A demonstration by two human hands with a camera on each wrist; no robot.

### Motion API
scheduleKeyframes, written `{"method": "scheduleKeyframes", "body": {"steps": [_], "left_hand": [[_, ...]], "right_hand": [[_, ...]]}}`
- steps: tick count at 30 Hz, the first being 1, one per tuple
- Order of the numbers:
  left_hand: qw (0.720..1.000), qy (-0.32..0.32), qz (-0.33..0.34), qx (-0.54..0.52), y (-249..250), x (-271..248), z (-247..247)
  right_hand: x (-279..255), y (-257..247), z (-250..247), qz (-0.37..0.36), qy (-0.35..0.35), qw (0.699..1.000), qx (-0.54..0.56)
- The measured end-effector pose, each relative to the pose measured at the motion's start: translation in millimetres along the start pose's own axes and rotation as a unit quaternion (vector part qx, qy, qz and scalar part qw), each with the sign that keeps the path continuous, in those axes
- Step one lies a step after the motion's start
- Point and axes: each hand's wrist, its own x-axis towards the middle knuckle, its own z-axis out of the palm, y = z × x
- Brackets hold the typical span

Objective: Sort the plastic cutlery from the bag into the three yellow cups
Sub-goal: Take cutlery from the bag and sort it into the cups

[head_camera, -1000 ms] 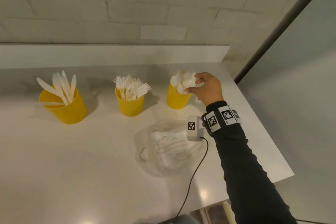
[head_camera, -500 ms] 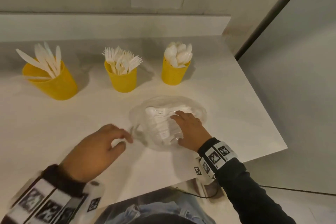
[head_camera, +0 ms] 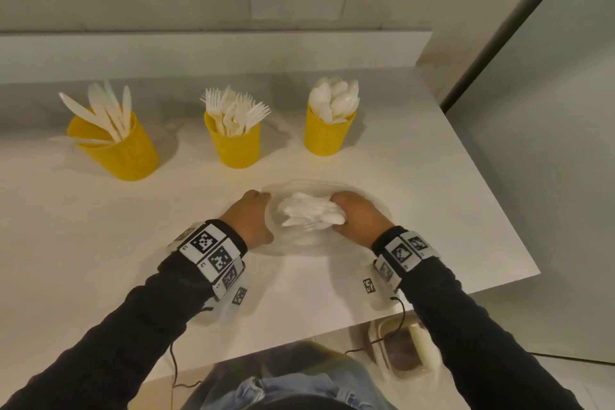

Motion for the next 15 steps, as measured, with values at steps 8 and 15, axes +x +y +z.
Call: {"method": "scheduleKeyframes", "body": {"steps": [8, 15], "left_hand": [[0.998, 0.024, 0.026, -0.044, -20, -6, 8], [0.926, 0.243, 0.095, -0.274, -39, -30, 3]], "right_hand": [[-14, -4, -49, 0.014, 0.04, 0.981, 0.188], [-29, -75, -104, -0.03, 0.177, 0.89, 0.42]]}}
